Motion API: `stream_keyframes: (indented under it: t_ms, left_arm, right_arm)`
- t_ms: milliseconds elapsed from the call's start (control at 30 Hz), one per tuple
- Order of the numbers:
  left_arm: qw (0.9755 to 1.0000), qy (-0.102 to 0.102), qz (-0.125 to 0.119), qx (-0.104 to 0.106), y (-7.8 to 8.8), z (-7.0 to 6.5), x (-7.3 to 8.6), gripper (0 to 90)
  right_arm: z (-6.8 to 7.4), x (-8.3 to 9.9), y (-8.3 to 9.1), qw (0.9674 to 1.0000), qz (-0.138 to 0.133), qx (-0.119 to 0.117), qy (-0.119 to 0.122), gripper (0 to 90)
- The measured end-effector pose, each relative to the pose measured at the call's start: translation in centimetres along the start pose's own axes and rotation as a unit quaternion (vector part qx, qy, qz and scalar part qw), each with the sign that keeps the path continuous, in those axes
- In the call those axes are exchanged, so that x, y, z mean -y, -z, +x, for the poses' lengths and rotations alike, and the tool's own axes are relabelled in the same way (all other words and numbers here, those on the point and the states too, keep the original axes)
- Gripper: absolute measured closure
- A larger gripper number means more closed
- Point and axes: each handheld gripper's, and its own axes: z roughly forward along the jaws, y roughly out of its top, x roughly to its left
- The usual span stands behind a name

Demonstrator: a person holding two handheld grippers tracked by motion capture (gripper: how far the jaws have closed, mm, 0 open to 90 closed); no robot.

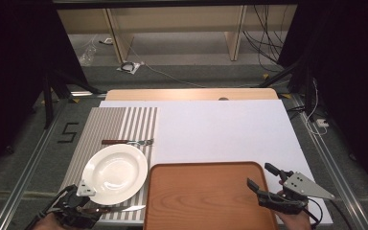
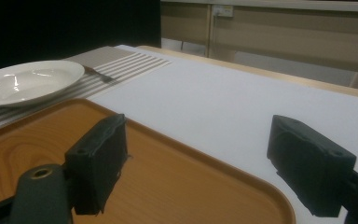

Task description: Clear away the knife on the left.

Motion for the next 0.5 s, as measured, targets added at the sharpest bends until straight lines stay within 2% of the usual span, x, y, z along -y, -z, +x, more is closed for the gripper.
stream_keyframes:
  t_ms: [300, 500]
  left_arm:
    - [0.9997, -0.010, 0.021, 0.009, -0.47, 0.03, -0.26, 33.2]
    - [0.9989, -0.025, 0.035, 0.018, -0.65, -0.15, -0.69, 38.7]
  right_arm:
    - [0.00, 0.03, -0.07, 1.0000, 0.001, 0.000, 0.001, 21.0]
    - [0.00, 0.03, -0.09, 1.0000, 0.002, 0.000, 0.001, 21.1]
